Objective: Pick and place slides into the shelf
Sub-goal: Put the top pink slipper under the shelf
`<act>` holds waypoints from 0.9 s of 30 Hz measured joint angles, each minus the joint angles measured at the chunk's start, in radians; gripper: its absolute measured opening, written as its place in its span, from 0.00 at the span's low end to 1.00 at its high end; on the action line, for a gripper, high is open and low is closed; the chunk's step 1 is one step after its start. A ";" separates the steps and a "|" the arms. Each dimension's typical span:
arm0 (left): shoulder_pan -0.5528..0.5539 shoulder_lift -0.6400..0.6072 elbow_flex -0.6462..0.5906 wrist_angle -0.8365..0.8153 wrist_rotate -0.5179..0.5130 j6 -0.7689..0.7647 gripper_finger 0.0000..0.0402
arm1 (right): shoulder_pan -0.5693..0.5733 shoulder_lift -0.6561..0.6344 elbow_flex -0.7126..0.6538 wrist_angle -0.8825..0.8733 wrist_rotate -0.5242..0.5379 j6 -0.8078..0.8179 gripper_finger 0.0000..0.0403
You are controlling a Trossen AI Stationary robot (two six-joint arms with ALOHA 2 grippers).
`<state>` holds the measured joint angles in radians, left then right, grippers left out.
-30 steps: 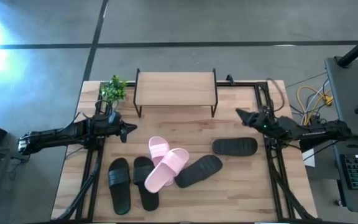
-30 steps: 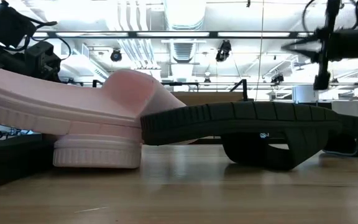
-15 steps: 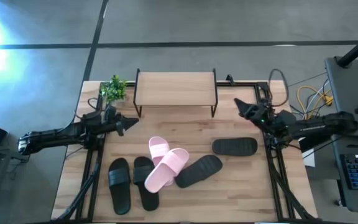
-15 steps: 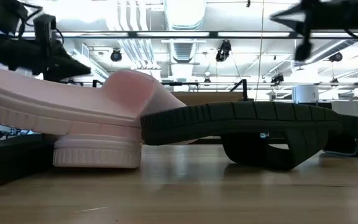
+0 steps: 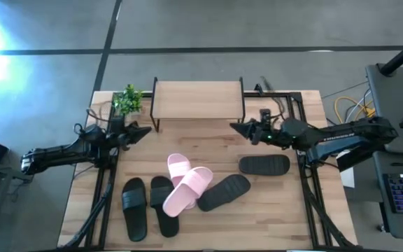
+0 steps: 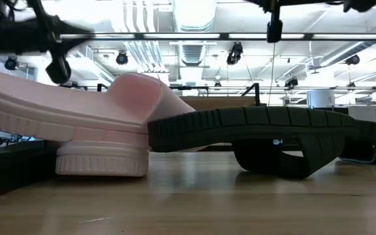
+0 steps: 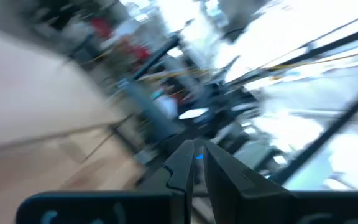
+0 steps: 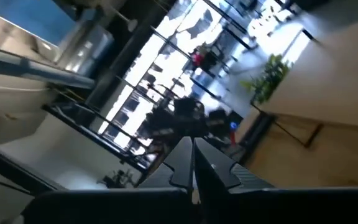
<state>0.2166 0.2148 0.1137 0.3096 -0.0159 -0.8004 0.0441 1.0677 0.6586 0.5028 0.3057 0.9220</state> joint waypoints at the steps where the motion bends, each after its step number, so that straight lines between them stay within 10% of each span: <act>1: 0.000 -0.002 0.000 0.034 0.012 0.002 0.05 | 0.000 0.010 0.017 -0.041 -0.003 0.015 0.02; 7: 0.000 -0.011 0.016 0.084 0.200 -0.055 0.05 | -0.014 0.080 0.110 -0.334 -0.118 0.124 0.02; 17: 0.000 -0.001 0.116 0.086 0.561 -0.113 0.05 | -0.014 0.218 0.176 -0.335 -0.282 0.107 0.02; 27: 0.000 0.018 0.126 0.016 0.355 0.114 0.05 | -0.008 0.243 0.205 -0.358 -0.315 0.175 0.02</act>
<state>0.2169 0.2325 0.2397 0.3252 0.3392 -0.6859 0.0356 1.3108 0.8638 0.1450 -0.0091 1.0974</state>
